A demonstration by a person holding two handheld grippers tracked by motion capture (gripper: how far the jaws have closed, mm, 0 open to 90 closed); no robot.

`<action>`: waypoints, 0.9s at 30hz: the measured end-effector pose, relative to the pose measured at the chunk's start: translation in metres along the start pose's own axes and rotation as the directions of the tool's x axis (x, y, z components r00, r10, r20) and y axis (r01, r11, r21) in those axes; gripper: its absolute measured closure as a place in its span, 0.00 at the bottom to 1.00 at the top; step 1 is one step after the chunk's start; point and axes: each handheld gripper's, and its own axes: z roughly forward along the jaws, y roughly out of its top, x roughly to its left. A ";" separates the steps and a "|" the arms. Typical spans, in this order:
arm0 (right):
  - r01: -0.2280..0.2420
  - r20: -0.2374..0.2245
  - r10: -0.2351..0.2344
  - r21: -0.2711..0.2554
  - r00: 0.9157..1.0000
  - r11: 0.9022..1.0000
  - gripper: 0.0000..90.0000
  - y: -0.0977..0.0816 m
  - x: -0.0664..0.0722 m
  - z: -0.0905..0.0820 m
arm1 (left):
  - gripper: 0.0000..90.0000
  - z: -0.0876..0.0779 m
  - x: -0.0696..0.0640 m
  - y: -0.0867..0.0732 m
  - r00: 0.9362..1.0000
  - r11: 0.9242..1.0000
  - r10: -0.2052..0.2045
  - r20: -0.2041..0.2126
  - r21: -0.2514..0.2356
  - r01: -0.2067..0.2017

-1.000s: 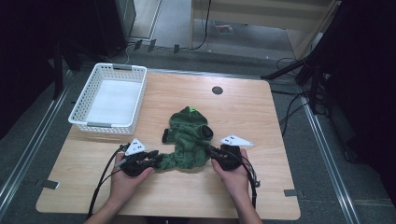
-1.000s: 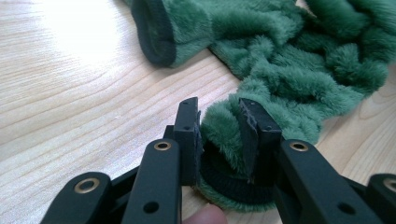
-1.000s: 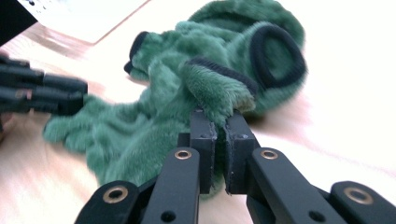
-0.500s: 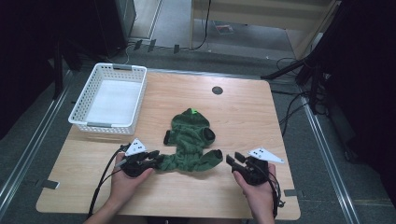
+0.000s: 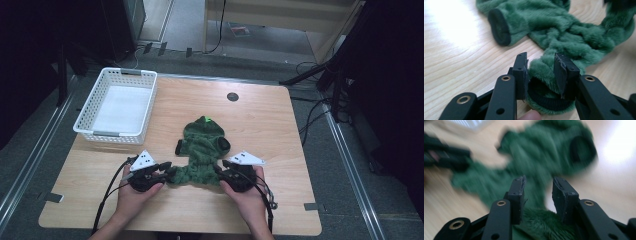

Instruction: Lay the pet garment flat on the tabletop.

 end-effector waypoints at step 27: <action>-0.117 0.030 0.115 0.080 0.993 0.990 0.80 0.044 -0.069 0.057 | 0.70 0.001 -0.004 0.000 0.998 1.000 0.021 0.058 0.010 -0.022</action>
